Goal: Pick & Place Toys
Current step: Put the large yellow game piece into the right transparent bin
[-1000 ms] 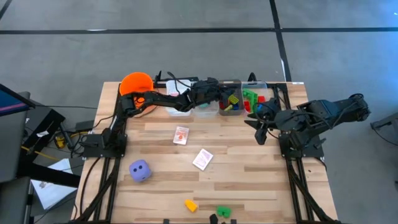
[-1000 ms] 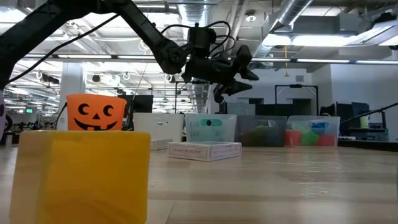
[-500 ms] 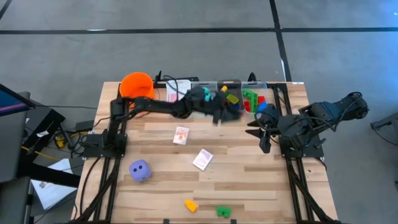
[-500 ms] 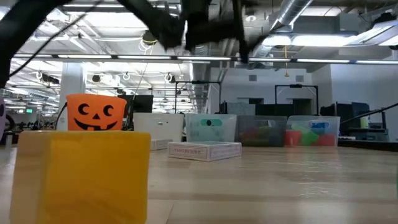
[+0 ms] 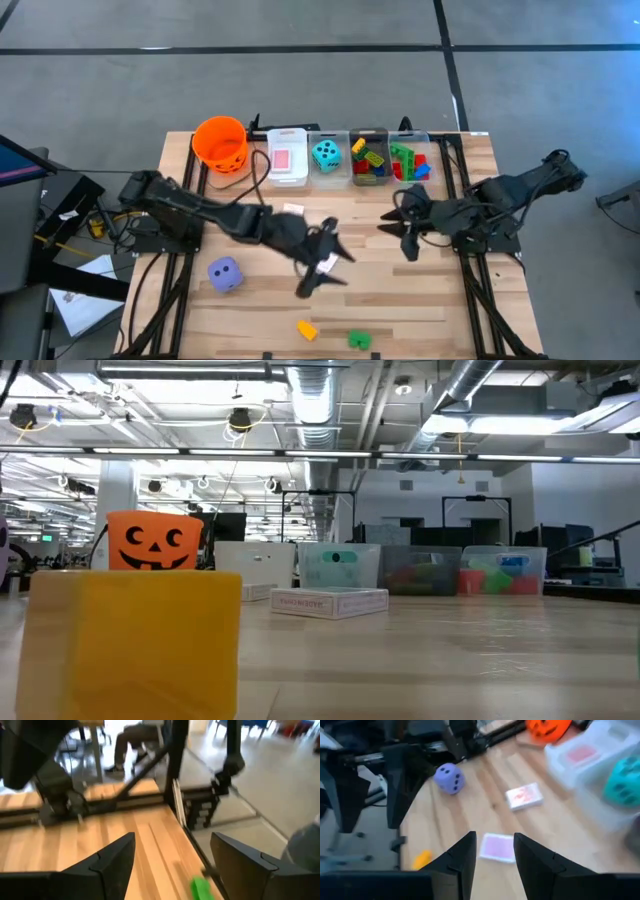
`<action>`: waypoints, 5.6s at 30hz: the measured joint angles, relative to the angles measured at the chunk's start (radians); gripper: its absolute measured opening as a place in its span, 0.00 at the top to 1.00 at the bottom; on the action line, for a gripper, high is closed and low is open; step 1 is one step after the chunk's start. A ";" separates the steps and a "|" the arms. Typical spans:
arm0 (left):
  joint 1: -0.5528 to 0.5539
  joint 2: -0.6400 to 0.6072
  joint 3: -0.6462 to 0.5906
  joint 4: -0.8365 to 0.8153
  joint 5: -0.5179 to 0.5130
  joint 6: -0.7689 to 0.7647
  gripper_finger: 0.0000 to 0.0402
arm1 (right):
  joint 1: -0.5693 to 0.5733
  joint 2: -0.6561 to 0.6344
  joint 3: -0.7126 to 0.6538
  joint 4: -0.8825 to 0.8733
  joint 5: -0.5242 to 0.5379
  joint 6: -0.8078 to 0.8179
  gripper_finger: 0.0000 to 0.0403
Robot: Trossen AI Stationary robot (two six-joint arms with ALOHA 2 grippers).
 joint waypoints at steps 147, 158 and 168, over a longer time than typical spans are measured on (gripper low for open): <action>-0.338 0.365 -0.568 0.770 -0.137 -0.529 0.66 | 0.554 0.245 0.140 -0.041 0.407 0.547 0.71; -0.301 0.345 -0.569 0.862 -0.178 -0.577 0.68 | 0.554 0.245 0.140 -0.044 0.407 0.539 0.71; -0.202 0.230 -0.569 0.854 -0.234 -0.566 0.68 | 0.554 0.245 0.140 -0.044 0.407 0.536 0.71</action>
